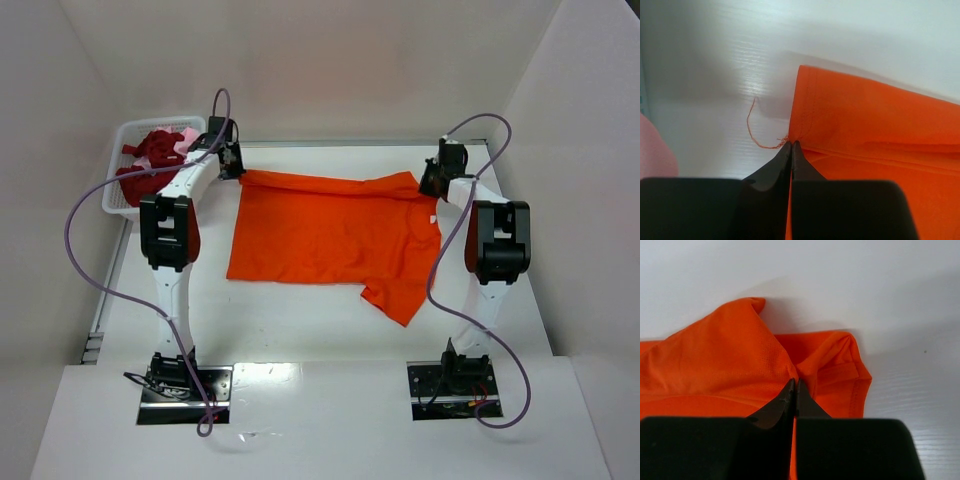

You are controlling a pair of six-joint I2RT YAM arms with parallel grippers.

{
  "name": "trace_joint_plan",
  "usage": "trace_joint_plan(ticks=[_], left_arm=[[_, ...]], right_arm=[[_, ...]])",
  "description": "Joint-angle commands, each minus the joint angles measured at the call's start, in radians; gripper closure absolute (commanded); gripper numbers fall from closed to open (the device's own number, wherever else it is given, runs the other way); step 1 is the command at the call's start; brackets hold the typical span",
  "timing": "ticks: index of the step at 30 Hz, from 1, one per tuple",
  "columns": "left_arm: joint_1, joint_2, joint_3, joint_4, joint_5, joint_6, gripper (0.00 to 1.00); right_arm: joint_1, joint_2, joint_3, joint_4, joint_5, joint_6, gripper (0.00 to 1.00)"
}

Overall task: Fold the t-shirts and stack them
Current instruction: Fold the flattened tshirt in 1/3 of the way

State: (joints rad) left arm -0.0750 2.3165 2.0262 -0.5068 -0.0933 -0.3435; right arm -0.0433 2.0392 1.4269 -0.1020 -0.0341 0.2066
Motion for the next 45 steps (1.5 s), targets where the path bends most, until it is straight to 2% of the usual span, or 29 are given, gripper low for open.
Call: trace_joint_plan(ticks=[1, 17, 28, 45], left_arm=[[0.004, -0.022, 0.002, 0.024, 0.017, -0.003, 1.0], [0.004, -0.095, -0.155, 0.014, 0.017, -0.003, 1.0], [0.004, -0.104, -0.155, 0.014, 0.007, -0.003, 1.0], [0.004, -0.132, -0.219, 0.005, 0.026, -0.003, 1.0]], right_arm=[[0.006, -0.076, -0.037, 0.004, 0.003, -0.024, 0.99], [-0.012, -0.148, -0.089, -0.034, 0.033, -0.033, 0.99], [-0.021, -0.192, -0.181, -0.053, 0.042, -0.033, 0.99], [-0.021, -0.174, -0.194, -0.071, 0.042, -0.052, 0.99]])
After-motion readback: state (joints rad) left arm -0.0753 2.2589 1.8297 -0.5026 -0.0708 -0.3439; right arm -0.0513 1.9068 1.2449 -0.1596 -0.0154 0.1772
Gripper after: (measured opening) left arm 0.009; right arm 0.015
